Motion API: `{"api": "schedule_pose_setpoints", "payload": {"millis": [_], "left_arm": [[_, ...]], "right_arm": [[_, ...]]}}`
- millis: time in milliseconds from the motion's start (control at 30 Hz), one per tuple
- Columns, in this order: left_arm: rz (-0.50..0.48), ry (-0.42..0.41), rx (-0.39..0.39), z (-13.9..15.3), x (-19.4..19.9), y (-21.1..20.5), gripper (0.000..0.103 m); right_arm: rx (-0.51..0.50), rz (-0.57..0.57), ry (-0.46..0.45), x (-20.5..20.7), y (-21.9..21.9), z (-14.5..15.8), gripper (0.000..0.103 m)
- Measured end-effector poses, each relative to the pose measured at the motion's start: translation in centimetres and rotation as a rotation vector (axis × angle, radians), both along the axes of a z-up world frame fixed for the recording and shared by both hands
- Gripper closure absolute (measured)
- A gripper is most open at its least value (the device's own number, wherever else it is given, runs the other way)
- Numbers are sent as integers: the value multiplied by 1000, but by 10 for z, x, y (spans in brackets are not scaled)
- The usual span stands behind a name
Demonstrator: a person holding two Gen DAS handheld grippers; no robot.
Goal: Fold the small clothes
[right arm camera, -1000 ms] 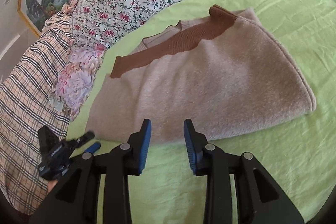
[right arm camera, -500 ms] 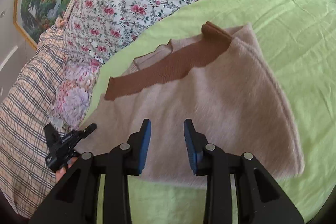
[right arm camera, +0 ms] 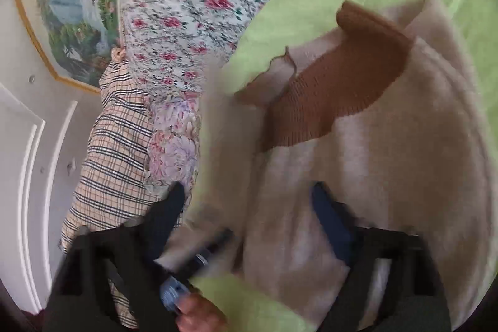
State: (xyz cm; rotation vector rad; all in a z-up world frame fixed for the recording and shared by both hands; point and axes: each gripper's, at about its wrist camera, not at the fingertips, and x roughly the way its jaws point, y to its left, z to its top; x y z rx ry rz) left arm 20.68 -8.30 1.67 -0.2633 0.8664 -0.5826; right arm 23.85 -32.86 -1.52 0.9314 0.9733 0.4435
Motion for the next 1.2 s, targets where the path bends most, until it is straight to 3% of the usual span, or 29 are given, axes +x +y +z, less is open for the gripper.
{"api": "schedule_pose_setpoints", "payload": {"millis": [100, 233, 267, 300, 333, 400, 500, 600, 700, 867, 1067, 1200], "left_arm": [[-5, 10, -5, -7, -1, -3, 97], [-8, 3, -55, 2, -3, 8, 97], [-9, -2, -63, 5, -4, 10, 97], [-11, -6, -69, 8, -5, 11, 97], [-16, -9, -68, 10, -5, 10, 97], [-14, -18, -55, 16, -6, 8, 97], [-40, -37, -75, 29, -9, -3, 97], [-101, -55, -82, 41, -12, -36, 97], [-161, -45, -65, 33, -14, -79, 96], [-218, 70, -64, -1, -16, -126, 96], [-232, 67, 5, -12, -21, -146, 96], [-229, 79, 6, -16, -23, -138, 94]], "right_arm": [[-13, 30, 11, 17, 11, -7, 19], [-43, 63, 53, 45, 32, -19, 42], [-48, 69, 74, 51, 37, -23, 44], [-70, 78, 91, 57, 44, -26, 55], [-78, 92, 90, 62, 48, -26, 78], [-102, 102, 53, 65, 52, -13, 85], [-180, 116, -59, 57, 40, 30, 86], [-280, 121, -112, 45, 16, 60, 86], [-340, 103, -79, 29, -18, 54, 86], [-418, 64, 21, 8, -58, 20, 86], [-485, 87, 1, 6, -64, 11, 86], [-563, 110, -58, 5, -55, 13, 86]]}}
